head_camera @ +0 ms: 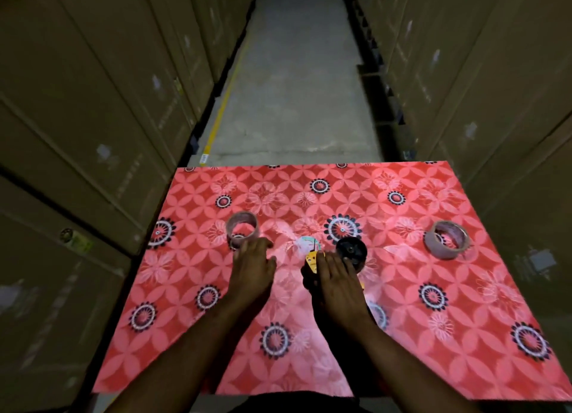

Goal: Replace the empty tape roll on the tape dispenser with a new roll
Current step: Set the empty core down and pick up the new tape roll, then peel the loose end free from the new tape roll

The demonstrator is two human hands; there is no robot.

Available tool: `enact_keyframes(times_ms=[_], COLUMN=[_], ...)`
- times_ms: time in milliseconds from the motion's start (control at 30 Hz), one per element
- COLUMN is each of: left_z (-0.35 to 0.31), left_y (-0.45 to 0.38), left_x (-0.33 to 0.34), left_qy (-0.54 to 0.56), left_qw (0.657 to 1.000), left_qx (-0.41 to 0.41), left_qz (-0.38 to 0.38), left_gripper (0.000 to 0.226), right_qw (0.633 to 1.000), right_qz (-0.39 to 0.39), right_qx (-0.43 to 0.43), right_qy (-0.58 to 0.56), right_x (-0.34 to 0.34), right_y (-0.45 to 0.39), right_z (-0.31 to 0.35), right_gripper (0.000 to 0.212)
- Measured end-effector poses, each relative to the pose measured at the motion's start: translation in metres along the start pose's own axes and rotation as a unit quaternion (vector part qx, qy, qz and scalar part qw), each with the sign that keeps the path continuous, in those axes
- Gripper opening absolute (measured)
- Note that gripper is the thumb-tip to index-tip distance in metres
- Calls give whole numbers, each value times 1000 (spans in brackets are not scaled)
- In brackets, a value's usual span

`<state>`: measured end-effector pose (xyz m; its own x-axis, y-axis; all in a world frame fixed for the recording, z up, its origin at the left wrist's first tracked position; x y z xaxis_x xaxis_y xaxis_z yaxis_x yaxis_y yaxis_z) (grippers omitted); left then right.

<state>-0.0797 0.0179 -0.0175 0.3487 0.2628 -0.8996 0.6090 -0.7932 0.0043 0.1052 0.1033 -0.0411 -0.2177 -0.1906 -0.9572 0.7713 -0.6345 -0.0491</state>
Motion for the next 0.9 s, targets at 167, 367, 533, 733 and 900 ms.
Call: enact_keyframes(times_ms=[167,367,533,733,900], left_z=[18,46,61,14,-10], left_y=[-32,-47,-26,17,36], left_x=[-23,-18,-3,-23,-41], left_qy=[-8,-48,180,527,586], left_qw=[999,997,973,833,796], left_qx=[-16,-52,-140,-152,-130], left_qz=[-34,18,27,69,80], left_gripper=[38,26,35,18,17], right_qw=[999,993,976,866,813], right_qz=[26,35,-46,-65,-85], right_qx=[25,60,82,145,116], right_qy=[-28,-95,-197,-474,-565], right_x=[3,2,-28,-57,-75], right_y=[-28,-33,-32,-27,-22], right_z=[13,18,34,65,72], right_gripper=[73,72,47,34,42])
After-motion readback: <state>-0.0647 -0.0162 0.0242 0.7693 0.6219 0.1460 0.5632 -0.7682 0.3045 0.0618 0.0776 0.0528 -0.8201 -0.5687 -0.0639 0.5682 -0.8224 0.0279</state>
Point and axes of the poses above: each hand's wrist, its own y-axis away from the middle knuckle, its own x-axis out of the palm, z = x × y, the point moved 6 cm from there along -y, towards the middle knuckle, and after that the axes turned 4 degrees about -y, right-handed, at the moved point
